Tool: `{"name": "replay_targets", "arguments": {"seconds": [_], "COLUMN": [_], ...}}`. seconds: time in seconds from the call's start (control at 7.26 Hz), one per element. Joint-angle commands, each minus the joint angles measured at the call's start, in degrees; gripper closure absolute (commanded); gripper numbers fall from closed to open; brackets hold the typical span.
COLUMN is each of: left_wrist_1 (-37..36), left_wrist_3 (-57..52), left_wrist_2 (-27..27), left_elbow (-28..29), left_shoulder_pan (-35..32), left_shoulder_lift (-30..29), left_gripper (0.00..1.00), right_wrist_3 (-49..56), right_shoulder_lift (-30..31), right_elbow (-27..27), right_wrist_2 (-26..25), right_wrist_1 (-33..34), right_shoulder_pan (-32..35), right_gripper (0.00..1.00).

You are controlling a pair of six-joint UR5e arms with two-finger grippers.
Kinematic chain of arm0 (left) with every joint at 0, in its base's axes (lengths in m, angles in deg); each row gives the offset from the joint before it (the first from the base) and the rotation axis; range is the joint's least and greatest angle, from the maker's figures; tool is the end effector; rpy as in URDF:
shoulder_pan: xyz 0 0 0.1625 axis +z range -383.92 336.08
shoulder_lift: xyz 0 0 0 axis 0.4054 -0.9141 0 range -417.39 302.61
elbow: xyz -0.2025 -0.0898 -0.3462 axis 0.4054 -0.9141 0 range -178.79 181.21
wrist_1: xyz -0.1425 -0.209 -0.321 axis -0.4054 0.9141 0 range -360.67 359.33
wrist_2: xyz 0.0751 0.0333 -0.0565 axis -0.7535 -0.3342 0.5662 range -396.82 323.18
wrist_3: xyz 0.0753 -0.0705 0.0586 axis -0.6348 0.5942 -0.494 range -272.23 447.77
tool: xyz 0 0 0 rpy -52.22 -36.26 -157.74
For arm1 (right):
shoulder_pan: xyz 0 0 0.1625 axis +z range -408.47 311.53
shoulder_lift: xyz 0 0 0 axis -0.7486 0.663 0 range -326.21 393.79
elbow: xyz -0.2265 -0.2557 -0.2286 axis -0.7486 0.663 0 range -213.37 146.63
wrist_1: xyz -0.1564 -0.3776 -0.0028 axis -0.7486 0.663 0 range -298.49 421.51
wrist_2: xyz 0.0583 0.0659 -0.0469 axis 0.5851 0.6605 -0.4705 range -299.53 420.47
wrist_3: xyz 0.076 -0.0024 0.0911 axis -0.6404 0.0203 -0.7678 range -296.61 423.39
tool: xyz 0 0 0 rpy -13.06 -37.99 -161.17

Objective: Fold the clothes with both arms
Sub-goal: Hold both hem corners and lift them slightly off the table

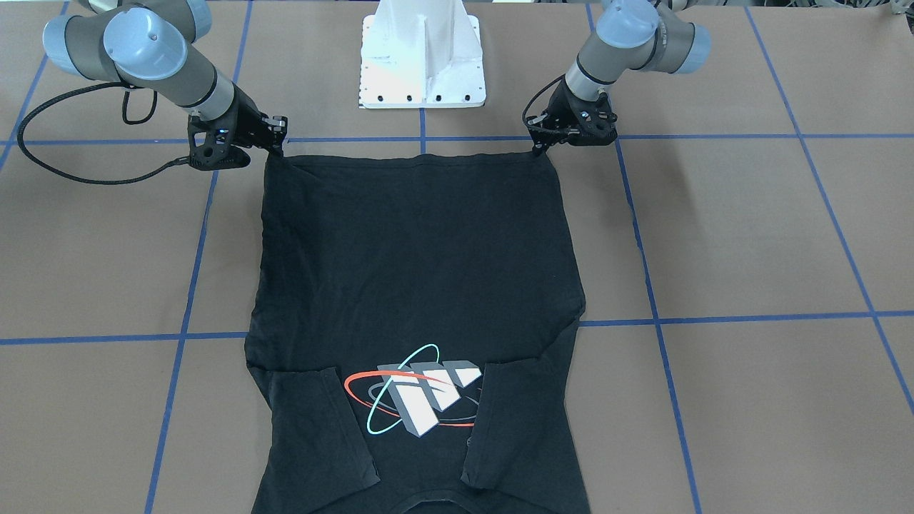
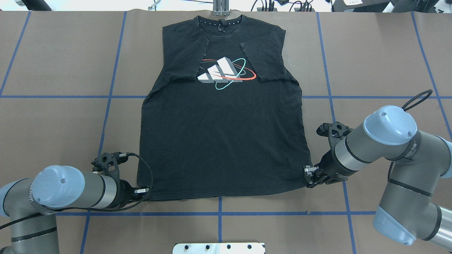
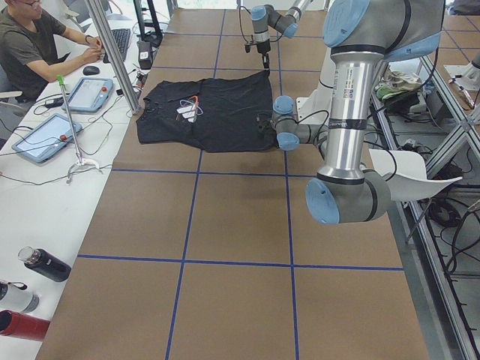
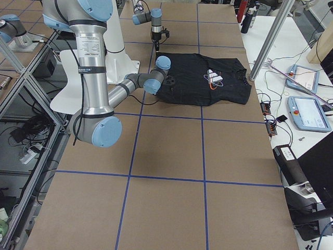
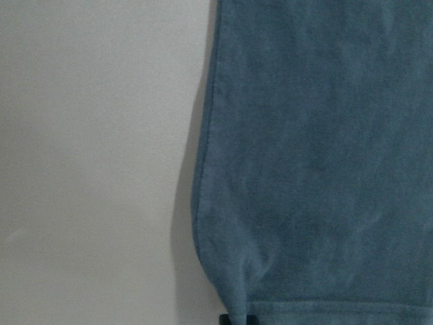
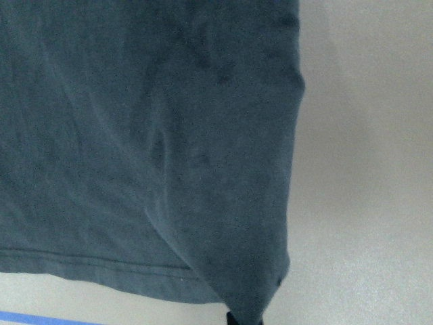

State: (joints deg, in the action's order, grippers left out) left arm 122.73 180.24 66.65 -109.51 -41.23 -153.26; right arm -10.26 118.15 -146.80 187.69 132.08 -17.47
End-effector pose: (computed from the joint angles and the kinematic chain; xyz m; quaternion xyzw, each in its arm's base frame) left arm 0.4815 -0.2608 0.3698 -0.0366 0.5054 -0.0900 0.8574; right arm -0.4098 -0.3179 0.3717 -0.1102 -0.4734 -0.0198 0.8737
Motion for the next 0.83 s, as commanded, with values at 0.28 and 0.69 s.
{"name": "replay_targets", "arguments": {"seconds": [0.28,0.69], "left_wrist_1": [0.1,0.1], "left_wrist_3": [1.6,1.1], "left_wrist_2": [0.2,0.8], "left_elbow": [-6.5,-13.4], "left_shoulder_pan": [-0.7,-0.4], "left_shoulder_lift": [1.1,8.5], "left_gripper": [1.00,1.00], "right_wrist_3": [-2.0,-6.8], "right_shoulder_lift": [1.7,4.6], "right_elbow": [-4.2,-7.1], "right_wrist_2": [1.0,9.8], "right_wrist_1": [0.0,0.0], "right_shoulder_pan": [0.7,0.7], "right_gripper": [1.00,1.00]}}
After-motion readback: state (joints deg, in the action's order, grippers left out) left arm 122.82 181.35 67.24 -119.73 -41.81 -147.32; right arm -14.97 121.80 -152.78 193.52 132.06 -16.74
